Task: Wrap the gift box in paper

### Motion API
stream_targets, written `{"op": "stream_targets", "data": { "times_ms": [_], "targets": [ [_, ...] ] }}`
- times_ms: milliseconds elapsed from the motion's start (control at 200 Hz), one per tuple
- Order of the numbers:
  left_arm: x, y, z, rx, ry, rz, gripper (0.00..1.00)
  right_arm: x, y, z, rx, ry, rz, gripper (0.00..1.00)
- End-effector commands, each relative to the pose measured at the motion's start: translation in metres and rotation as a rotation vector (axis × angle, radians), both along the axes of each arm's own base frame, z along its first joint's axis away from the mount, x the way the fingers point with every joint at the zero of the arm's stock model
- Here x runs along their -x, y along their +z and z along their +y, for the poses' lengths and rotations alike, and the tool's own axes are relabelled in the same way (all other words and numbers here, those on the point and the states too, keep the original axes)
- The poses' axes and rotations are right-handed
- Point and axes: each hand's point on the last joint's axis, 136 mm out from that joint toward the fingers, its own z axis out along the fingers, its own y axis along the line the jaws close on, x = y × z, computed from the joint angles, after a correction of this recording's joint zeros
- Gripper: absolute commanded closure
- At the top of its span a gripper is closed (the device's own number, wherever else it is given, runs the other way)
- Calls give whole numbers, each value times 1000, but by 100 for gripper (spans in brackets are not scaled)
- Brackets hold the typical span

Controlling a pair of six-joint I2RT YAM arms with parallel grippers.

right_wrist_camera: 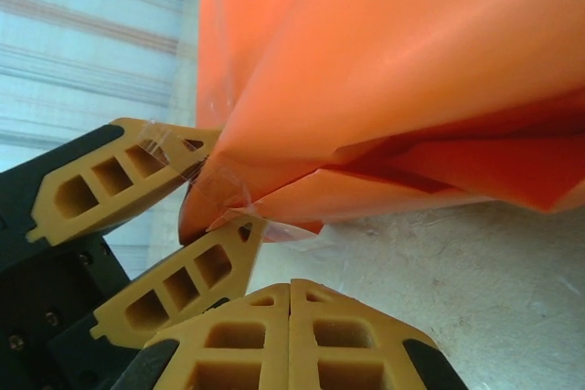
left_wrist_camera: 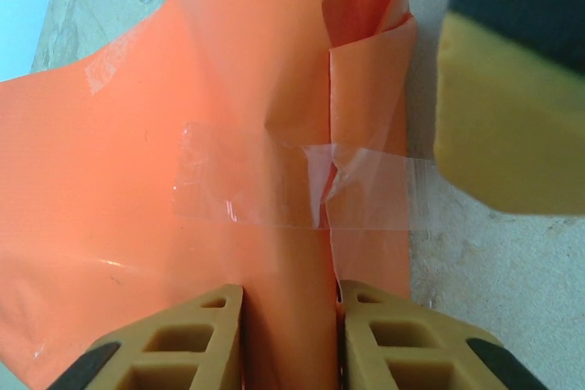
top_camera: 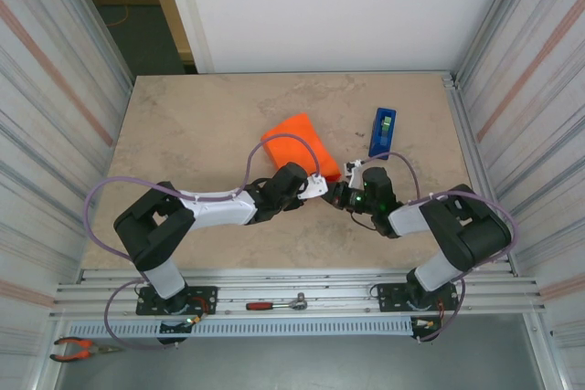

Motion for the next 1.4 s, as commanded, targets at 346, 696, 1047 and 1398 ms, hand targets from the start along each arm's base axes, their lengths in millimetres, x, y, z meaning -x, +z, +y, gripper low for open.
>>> {"op": "stream_targets", "data": {
  "times_ms": [346,696,1047,1398],
  "targets": [
    [33,-50,7,-106,-72,166,74,-28,6,18,-51,9,-22,100],
    [33,-49,7,-103,-73,162,74,-17,17,-2,-92,-20,-25,100],
    [33,-47,7,-77,-59,159,74,-29,49,-13,-111,-14,-72,100],
    [24,-34,14,7,-11,157,70,-40,60,-2,-143,39,-69,100]
  ]
}}
